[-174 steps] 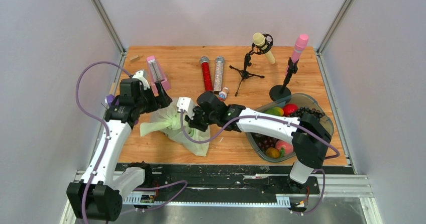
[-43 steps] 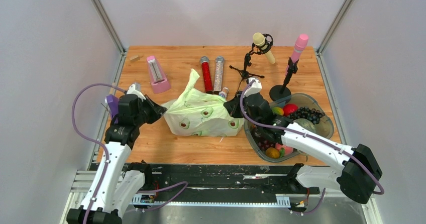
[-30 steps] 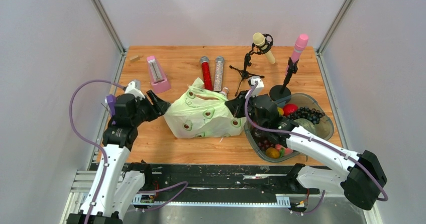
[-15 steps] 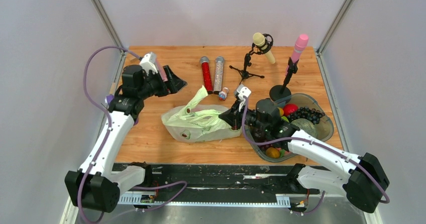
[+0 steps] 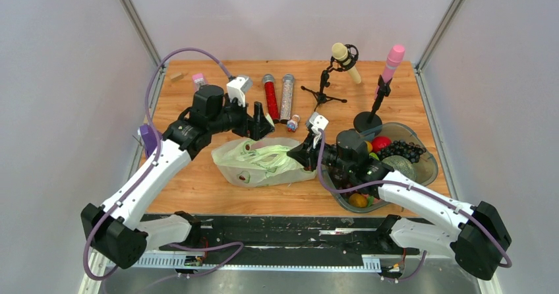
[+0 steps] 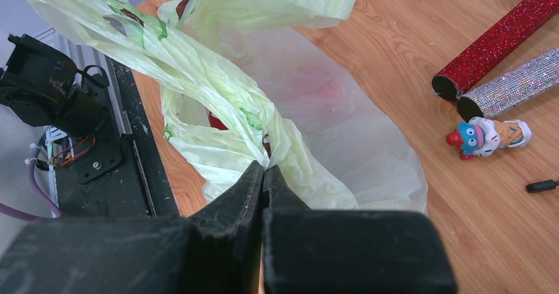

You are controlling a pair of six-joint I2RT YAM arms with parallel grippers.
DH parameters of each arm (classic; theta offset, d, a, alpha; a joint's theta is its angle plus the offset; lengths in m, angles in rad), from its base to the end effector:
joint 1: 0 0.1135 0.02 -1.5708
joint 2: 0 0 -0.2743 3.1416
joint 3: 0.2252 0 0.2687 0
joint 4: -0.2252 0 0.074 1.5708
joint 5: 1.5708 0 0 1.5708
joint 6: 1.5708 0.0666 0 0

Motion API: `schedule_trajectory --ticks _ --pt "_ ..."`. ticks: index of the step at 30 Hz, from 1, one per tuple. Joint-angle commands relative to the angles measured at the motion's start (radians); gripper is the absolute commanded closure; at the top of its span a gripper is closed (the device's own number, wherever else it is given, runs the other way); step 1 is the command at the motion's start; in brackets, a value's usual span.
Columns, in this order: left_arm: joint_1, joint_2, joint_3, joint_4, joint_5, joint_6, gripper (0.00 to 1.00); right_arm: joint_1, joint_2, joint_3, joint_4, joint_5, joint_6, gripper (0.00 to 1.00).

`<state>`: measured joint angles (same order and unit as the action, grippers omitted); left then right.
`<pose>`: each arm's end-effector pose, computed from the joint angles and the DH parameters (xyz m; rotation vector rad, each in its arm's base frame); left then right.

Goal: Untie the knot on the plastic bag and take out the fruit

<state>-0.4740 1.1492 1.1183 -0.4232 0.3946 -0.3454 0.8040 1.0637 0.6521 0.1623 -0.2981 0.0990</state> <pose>0.2491 -0.1566 0.3562 0.3955 2.0728 -0.9050 0.1831 0.2183 0.2695 -0.8606 1.6998 0.8975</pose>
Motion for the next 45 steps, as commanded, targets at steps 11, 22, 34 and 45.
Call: schedule_trajectory --ticks 11,22,34,45 --pt "-0.103 0.098 0.067 -0.144 -0.259 0.159 0.71 0.003 -0.039 0.014 -0.021 -0.025 -0.045 0.93" --pt "-0.103 0.037 0.057 -0.115 -0.248 0.122 1.0 0.046 -0.06 0.091 -0.085 -0.113 -0.323 0.3" --pt "-0.103 0.011 0.047 -0.105 -0.217 0.111 1.0 0.058 0.127 0.329 -0.15 -0.228 -0.585 0.2" --pt "-0.104 0.011 0.046 -0.105 -0.216 0.115 1.0 0.08 0.218 0.417 -0.336 -0.391 -0.718 0.21"
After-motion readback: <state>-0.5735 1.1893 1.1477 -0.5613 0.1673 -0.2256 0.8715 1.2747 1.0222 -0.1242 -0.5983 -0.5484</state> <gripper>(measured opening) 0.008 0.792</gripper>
